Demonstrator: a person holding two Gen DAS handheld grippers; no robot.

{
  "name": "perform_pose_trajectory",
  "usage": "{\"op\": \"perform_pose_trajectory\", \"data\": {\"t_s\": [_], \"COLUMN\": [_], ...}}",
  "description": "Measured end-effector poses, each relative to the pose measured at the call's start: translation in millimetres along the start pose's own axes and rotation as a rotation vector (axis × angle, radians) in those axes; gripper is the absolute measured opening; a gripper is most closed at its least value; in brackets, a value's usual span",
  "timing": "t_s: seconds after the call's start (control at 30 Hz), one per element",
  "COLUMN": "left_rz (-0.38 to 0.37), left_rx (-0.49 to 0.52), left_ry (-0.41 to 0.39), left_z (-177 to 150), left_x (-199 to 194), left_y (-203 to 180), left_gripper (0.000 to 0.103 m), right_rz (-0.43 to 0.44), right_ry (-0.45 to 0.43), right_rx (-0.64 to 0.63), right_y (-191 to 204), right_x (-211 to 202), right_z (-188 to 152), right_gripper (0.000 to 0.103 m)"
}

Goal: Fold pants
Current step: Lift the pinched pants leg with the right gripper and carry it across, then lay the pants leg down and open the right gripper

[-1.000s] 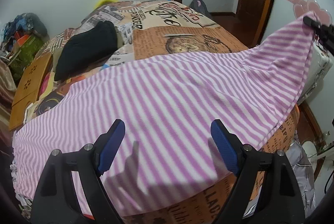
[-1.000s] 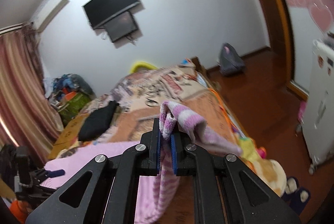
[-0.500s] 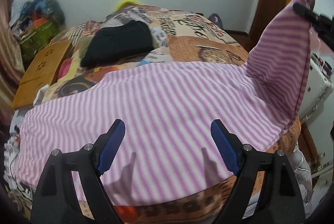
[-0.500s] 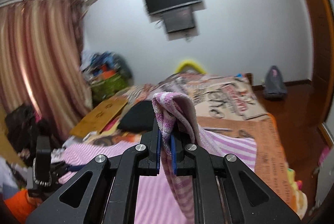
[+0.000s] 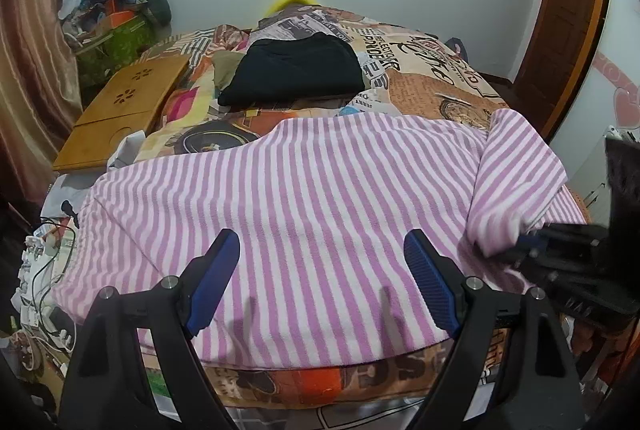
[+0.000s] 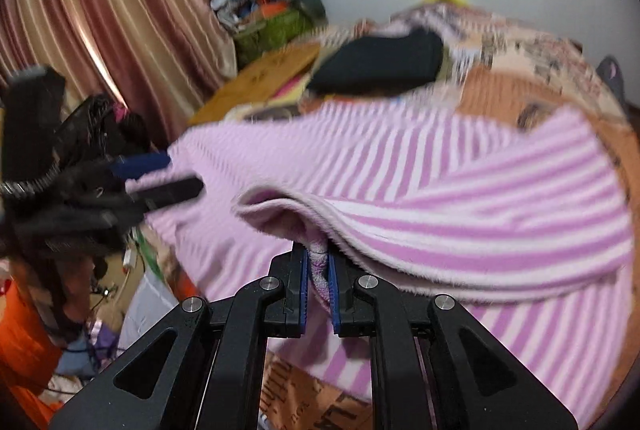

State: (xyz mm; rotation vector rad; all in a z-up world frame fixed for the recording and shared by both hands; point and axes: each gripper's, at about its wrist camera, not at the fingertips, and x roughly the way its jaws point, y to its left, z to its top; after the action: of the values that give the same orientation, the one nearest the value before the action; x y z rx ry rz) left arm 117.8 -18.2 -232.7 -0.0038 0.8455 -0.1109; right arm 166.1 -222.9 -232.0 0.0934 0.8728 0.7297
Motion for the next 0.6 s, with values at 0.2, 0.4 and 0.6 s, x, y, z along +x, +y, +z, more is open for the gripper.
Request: {"op": "perform_pose_trajectory", "data": {"t_s": [0.2,0.4,0.6], "left_rz": [-0.01,-0.021,-0.021], "left_rx": [0.032,0.092,0.142], "left_ry": [0.013,0.035,0.069], "left_z": [7,18,26], "left_x": [12,32,58], "left_y": [-16,-40,-61], "left_gripper": [0.085,0.085,0.085], "right_rz": [0.037,0.05,-0.113], "right_ry": [0.038,0.028,-0.03], "right_rx": [0.003,0.034,0.025], "right_y": [-5,-7,-38], "right_x": [-4,-35,-81], "right_z": [-5,-13,-16], "right_gripper": [0.012,0.023,0.033]}}
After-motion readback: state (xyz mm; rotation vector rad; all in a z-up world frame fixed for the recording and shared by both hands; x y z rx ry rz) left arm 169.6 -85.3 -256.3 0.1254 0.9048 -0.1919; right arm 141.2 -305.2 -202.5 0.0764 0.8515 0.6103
